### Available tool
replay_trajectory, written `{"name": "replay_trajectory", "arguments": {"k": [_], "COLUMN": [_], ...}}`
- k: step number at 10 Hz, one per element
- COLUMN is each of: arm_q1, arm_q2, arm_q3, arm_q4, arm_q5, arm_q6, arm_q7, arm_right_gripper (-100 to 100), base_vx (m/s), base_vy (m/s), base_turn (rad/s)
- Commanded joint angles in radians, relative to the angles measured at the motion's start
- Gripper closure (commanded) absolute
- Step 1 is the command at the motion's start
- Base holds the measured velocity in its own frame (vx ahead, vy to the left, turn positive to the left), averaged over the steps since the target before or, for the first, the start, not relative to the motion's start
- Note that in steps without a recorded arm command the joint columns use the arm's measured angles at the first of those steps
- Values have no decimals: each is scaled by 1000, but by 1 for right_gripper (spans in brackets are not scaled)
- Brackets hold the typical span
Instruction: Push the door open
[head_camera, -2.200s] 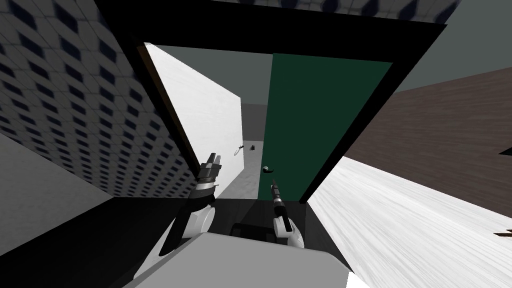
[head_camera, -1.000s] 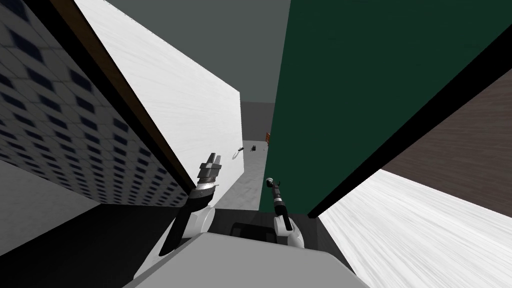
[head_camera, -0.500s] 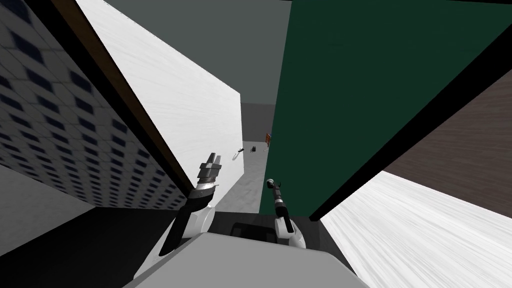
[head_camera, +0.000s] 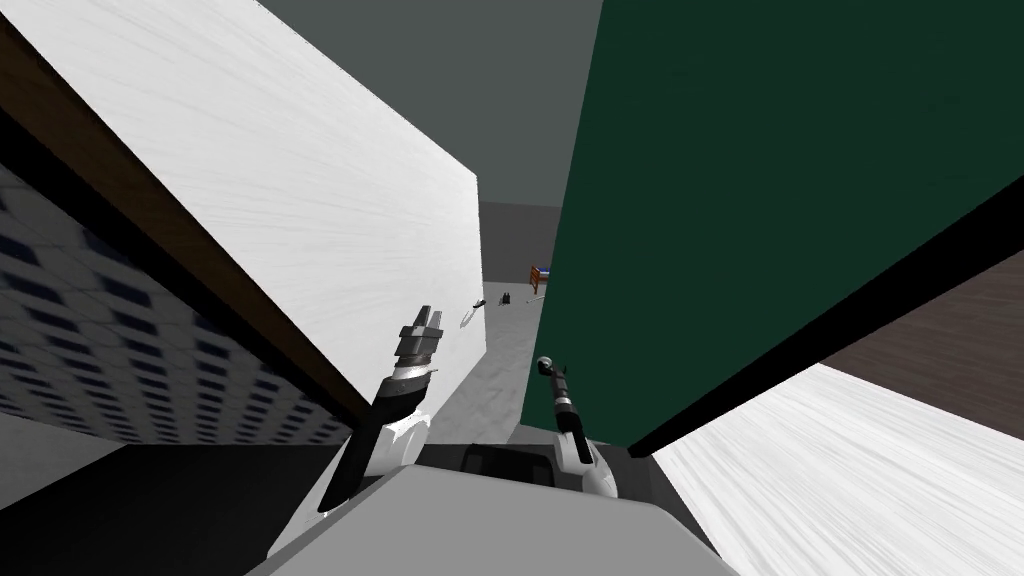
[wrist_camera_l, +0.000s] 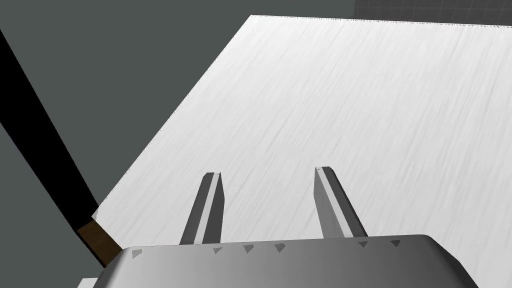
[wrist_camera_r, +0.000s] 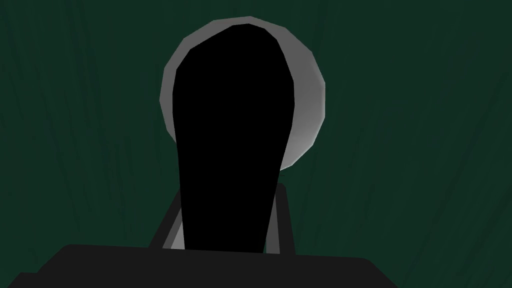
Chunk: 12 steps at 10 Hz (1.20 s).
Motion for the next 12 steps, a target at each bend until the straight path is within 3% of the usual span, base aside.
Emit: {"name": "replay_trajectory", "arguments": {"k": [1, 5, 7, 12], "arm_q1": [-15, -18, -18, -22], "arm_q2": [-24, -35, -35, -30], "arm_q3": [-30, -73, -73, -129], "arm_q4": [11, 14, 14, 19], "arm_q5": [-14, -36, -36, -66], "arm_q6": [-11, -13, -13, -15], "arm_q7": [9, 26, 26, 49], "arm_right_gripper": [100, 100, 100, 100], "base_vx": [219, 161, 84, 141], "base_vy": [70, 67, 44, 72], "base_turn": [-78, -75, -17, -78]}}
